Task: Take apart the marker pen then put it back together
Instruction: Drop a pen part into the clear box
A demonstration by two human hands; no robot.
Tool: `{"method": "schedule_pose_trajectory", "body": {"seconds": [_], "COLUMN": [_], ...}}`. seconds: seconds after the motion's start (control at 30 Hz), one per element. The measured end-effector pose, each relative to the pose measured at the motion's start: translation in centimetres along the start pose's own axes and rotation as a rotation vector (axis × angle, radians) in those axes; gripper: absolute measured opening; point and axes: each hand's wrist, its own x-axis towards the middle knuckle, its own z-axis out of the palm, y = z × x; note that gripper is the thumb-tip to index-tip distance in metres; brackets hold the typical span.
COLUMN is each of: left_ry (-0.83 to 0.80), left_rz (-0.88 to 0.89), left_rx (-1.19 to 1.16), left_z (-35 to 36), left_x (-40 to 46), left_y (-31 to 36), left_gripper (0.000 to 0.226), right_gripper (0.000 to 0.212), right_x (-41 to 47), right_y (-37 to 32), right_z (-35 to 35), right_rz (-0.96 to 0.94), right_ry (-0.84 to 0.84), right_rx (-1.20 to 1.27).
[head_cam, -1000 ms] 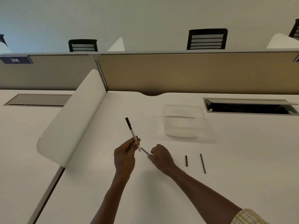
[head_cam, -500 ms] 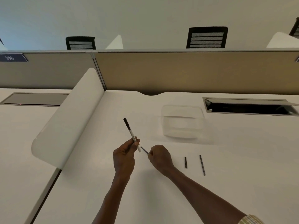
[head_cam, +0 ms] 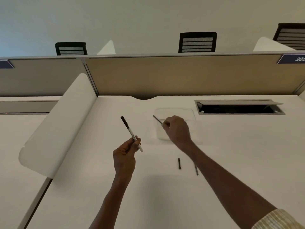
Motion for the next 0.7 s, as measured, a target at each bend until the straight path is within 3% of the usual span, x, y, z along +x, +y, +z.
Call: {"method": "schedule_pose_trajectory", "body": {"seconds": [0.1,0.33,0.7], "left_ry": [-0.004,0.0,0.012], "left_rz": [-0.005,-0.042,-0.06], "left_rx": [-0.003,-0.025,-0.008], "left_z": [0.4,1.1,1.7], "left_x": [0.0,0.6,2.1], "left_y": [-0.1,-0.8,-2.0], "left_gripper": [0.017,0.016,0.016], "right_gripper": [0.018,0.014,0.013], "right_x": [3.0,7.9,10.1], "right_y": [2.0,6.6,9.6], "right_z": [-1.3,0.8,5.8], "right_rz": [-0.029,-0.072,-0.127], "right_ry": [-0.016,-0.263,-0.503], "right_rx": [-0.12,-0.319,-0.363]}}
